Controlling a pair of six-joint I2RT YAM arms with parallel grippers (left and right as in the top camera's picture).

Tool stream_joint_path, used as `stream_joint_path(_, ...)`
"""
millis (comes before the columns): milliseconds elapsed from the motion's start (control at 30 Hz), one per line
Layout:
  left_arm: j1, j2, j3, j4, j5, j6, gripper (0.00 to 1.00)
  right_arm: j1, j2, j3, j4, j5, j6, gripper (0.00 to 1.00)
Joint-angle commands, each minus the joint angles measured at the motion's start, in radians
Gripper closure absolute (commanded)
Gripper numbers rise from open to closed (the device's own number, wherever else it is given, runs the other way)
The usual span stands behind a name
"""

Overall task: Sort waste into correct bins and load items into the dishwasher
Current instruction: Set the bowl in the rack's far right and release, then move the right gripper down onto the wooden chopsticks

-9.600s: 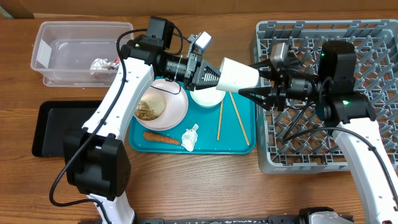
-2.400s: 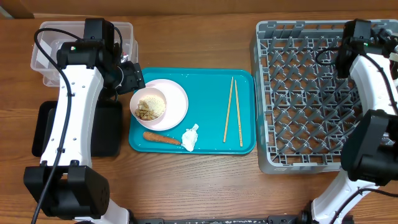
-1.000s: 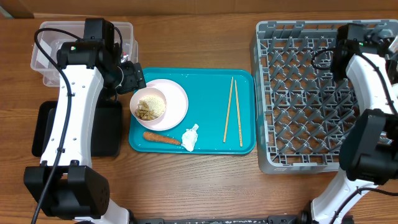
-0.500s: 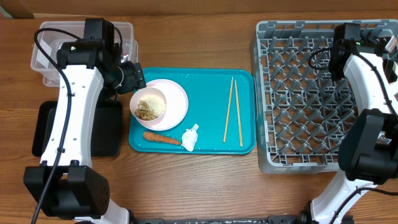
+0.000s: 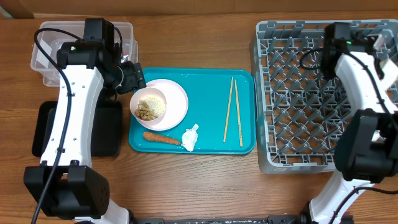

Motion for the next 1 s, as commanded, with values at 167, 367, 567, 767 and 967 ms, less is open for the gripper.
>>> stream_joint_path(167, -0.003, -0.013, 0.015, 0.005, -0.006, 0.001, 0.14, 0.066, 0.01, -0.004, 0.011, -0.035, 0.003, 0.73)
stream_joint_path(367, -0.003, -0.013, 0.015, 0.004, -0.006, 0.001, 0.14, 0.086, 0.006, -0.004, 0.007, -0.058, 0.003, 0.68)
stream_joint_path(567, -0.003, -0.013, 0.015, 0.004, -0.006, 0.001, 0.14, 0.077, -0.068, -0.002, 0.002, -0.339, 0.003, 0.69)
stream_joint_path(767, -0.003, -0.013, 0.015, 0.005, -0.006, 0.001, 0.1, 0.089, -0.209, -0.002, 0.0, -0.491, 0.003, 0.69)
stream_joint_path(967, -0.007, -0.013, 0.015, 0.004, -0.006, 0.001, 0.09, 0.142, -0.363, -0.002, -0.013, -0.913, -0.017, 0.3)
